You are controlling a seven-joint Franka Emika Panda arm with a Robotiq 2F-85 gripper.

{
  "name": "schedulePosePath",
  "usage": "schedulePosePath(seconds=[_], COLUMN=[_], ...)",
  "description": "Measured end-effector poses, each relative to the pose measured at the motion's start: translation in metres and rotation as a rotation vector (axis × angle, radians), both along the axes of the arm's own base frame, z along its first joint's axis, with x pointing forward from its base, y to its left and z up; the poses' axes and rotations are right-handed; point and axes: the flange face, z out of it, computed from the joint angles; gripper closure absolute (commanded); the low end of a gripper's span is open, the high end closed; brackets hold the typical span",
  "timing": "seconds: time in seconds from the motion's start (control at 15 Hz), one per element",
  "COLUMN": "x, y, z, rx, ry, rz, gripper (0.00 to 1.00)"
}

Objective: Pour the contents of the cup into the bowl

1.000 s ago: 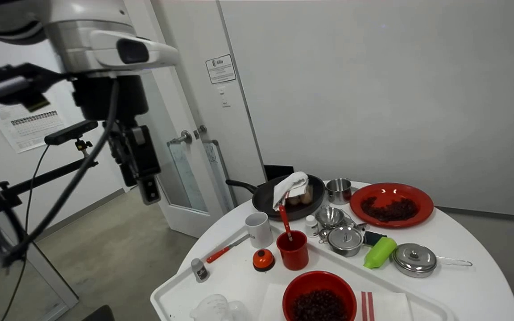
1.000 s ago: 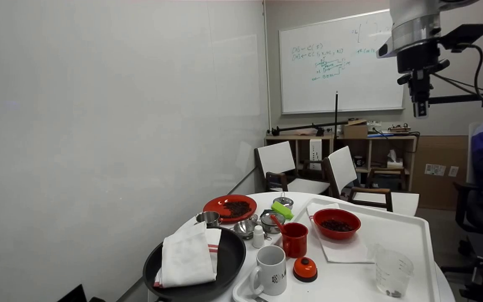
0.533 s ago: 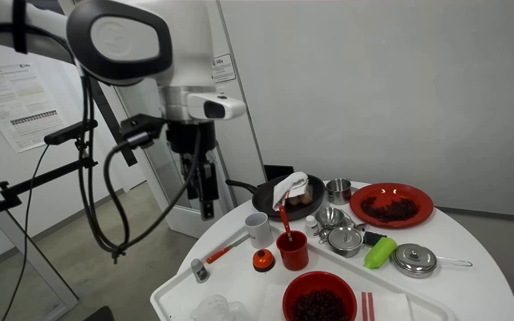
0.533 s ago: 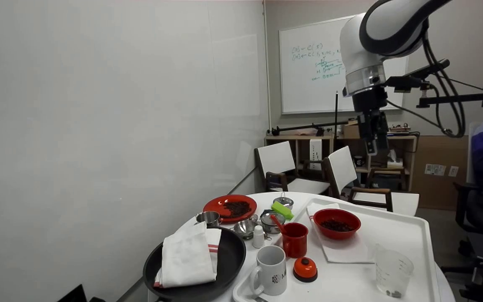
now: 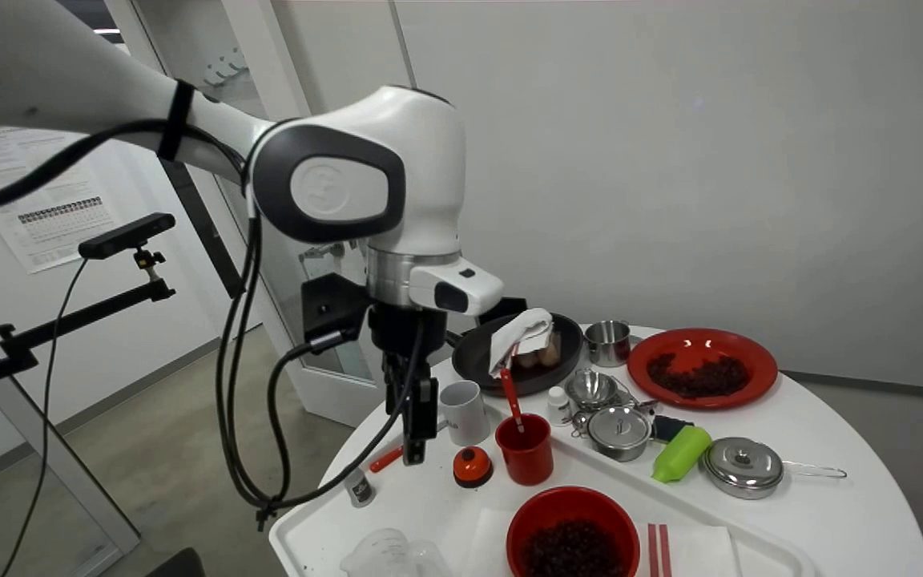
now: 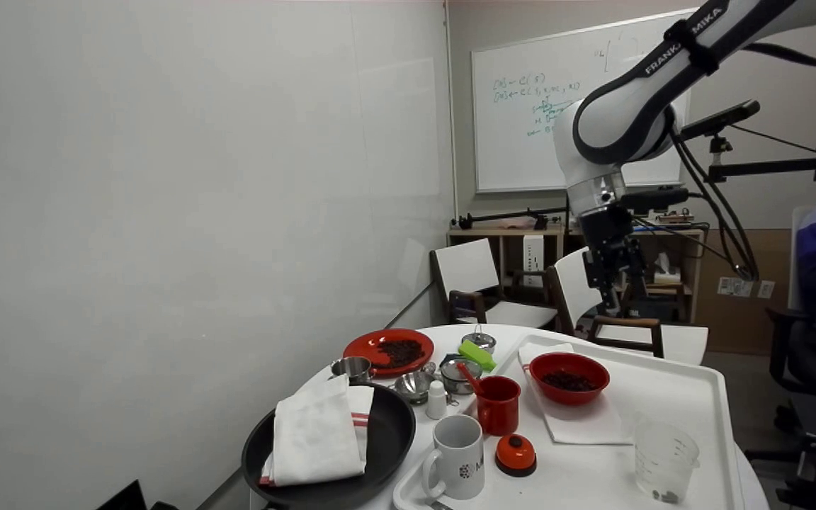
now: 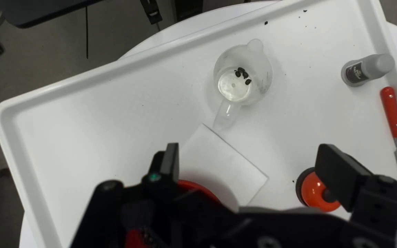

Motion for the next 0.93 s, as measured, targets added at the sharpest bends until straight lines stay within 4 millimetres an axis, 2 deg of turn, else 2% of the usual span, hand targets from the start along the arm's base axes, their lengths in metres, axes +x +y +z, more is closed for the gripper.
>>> schedulePosePath(seconds=[0.4,0.93], x=[-0.004,-0.019], y=[0.004,0.007], z=[-0.059,-0.109], rx=[0.037,0.072], ry=[0.113,0.214], rz=[-0.049,-0.09], gripper=[0.0,0.0])
